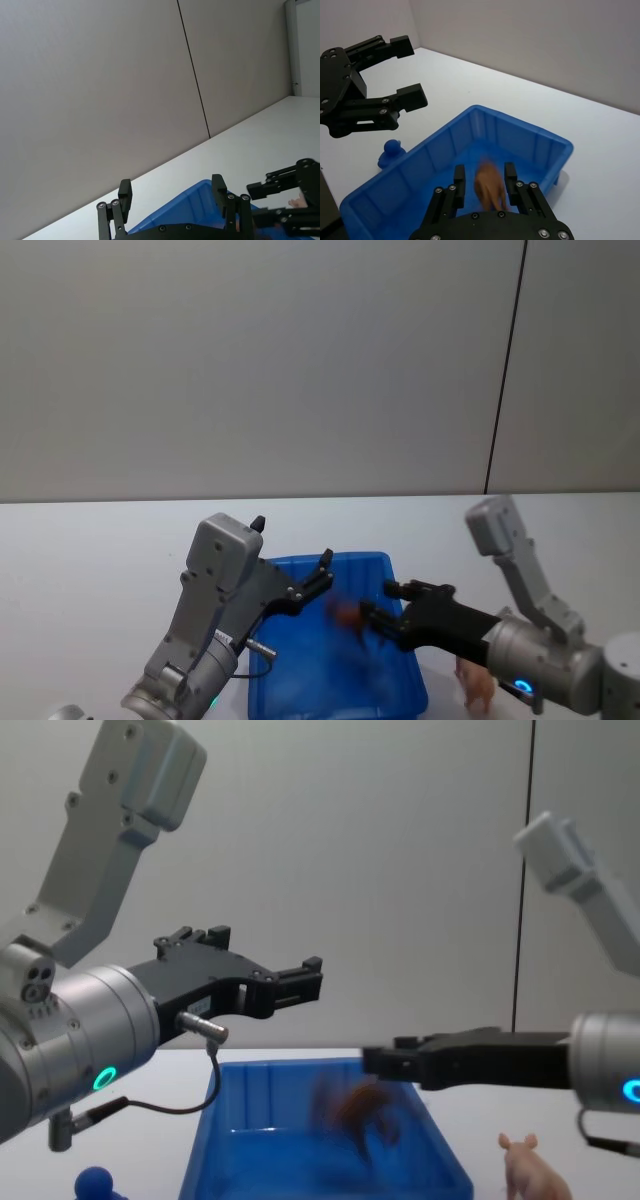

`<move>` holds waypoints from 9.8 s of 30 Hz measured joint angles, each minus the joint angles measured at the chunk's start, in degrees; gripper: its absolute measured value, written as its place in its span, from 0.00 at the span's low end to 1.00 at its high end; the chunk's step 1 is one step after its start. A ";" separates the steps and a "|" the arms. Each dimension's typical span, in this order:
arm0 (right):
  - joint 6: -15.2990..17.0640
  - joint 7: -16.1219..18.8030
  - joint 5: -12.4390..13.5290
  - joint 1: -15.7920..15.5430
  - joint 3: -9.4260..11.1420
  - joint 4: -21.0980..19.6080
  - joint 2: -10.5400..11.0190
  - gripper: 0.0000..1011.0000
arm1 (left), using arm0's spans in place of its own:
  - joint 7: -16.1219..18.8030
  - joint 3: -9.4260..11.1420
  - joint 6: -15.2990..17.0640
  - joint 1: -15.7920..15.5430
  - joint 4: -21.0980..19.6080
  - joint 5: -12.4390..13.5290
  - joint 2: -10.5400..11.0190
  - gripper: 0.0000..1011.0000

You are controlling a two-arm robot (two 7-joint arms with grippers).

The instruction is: Pick up the two dolls from the table and place them into the box.

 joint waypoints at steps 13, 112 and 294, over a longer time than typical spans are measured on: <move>0.67 1.41 -0.95 3.15 -1.41 4.30 -2.18 0.83 | 0.00 0.00 0.00 0.00 0.00 0.00 0.00 0.99; -2.88 -14.62 5.88 -11.90 2.54 -9.27 7.77 0.35 | 0.00 0.00 0.00 0.00 0.00 0.00 0.00 0.99; -6.86 -6.42 5.69 -9.50 4.40 -8.91 10.92 0.99 | -10.84 -2.61 0.85 -2.07 7.04 2.17 -3.63 0.97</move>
